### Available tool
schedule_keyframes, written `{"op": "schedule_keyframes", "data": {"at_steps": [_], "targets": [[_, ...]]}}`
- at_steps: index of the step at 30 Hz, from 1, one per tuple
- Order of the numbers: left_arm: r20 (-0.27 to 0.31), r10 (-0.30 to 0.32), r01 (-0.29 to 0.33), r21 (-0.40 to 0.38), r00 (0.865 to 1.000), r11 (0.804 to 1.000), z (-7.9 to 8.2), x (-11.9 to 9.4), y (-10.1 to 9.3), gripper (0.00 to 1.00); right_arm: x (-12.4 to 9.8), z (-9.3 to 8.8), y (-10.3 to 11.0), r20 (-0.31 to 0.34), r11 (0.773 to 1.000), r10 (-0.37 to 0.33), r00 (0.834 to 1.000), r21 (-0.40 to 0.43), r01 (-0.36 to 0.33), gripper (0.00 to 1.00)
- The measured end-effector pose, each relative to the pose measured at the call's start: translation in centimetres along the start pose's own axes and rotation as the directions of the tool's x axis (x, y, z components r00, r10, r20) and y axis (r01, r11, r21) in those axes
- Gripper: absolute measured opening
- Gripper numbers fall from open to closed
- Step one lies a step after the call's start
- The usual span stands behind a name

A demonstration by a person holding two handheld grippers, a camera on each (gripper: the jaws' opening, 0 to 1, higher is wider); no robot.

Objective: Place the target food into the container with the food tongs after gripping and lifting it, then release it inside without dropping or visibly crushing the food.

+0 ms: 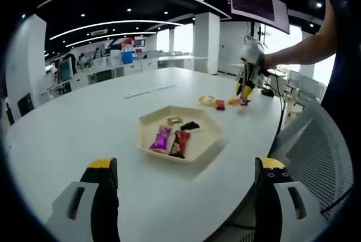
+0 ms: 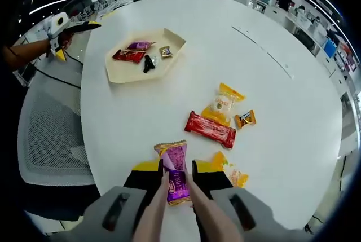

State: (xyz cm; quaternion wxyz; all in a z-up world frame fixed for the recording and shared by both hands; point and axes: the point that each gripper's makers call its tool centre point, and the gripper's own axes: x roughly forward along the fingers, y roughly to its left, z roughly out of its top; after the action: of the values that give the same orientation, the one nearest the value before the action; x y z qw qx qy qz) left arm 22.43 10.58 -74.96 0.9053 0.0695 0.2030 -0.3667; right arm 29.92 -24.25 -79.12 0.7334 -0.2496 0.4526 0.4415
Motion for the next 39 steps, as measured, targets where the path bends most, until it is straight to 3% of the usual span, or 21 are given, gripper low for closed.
{"op": "schedule_keyframes", "data": {"at_steps": [19, 39], "targets": [[0.026, -0.006, 0.006, -0.006, 1.0, 1.0, 0.4, -0.1, 0.1, 1.0, -4.0, 2.9, -2.7, 0.001, 0.997, -0.076, 0.997, 0.007, 0.076, 0.2], [0.027, -0.006, 0.006, 0.001, 1.0, 1.0, 0.5, -0.1, 0.0, 0.99, -4.3, 4.5, -2.3, 0.0, 0.997, -0.081, 0.997, -0.005, 0.081, 0.2]]}}
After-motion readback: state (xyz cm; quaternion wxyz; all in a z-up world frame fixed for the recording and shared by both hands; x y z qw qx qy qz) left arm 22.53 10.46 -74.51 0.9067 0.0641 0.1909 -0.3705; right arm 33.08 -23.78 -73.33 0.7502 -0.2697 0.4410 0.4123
